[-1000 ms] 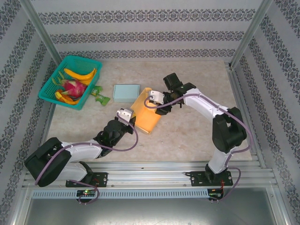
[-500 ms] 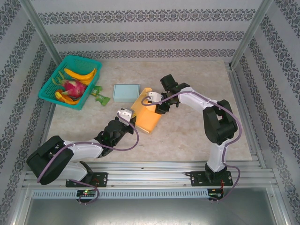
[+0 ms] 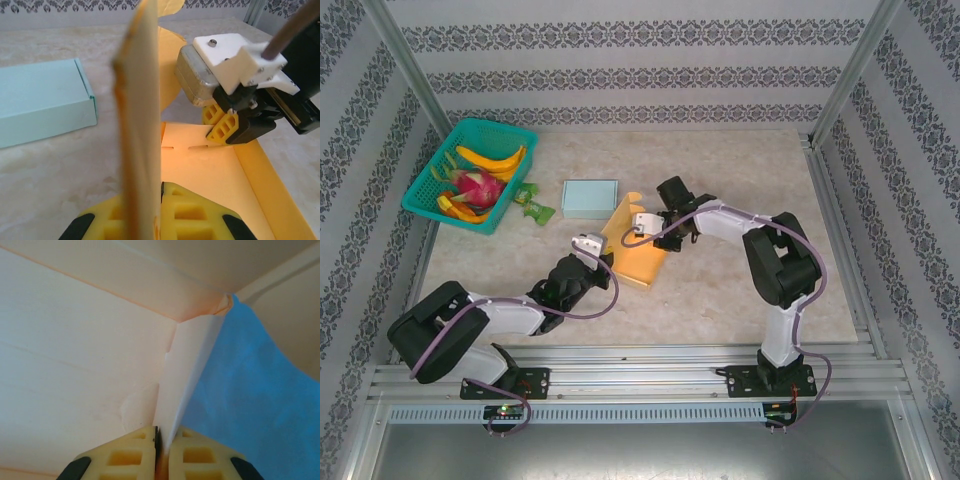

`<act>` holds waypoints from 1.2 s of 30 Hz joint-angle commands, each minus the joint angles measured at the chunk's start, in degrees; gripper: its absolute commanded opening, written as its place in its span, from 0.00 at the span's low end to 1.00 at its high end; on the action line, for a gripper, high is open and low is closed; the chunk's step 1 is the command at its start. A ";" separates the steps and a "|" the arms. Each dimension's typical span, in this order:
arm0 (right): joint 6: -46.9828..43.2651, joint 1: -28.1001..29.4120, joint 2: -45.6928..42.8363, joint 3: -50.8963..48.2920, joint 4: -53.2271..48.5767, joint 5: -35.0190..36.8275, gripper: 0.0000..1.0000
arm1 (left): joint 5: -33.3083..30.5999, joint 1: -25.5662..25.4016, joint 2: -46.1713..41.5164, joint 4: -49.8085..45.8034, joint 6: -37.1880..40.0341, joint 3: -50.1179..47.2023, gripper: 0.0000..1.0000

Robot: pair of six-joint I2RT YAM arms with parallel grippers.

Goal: Fold the paper box

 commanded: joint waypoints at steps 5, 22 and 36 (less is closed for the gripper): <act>-7.65 5.02 2.65 -6.07 16.60 30.43 0.04 | 1.07 -0.05 1.02 3.99 -2.89 1.35 0.02; 8.82 1.30 -3.66 -7.76 15.79 13.94 0.36 | 5.66 -0.10 0.95 3.72 -0.48 1.00 0.02; 20.42 -3.41 -5.40 -0.58 3.11 -10.01 0.52 | 8.74 -0.58 2.19 5.37 2.45 0.01 0.02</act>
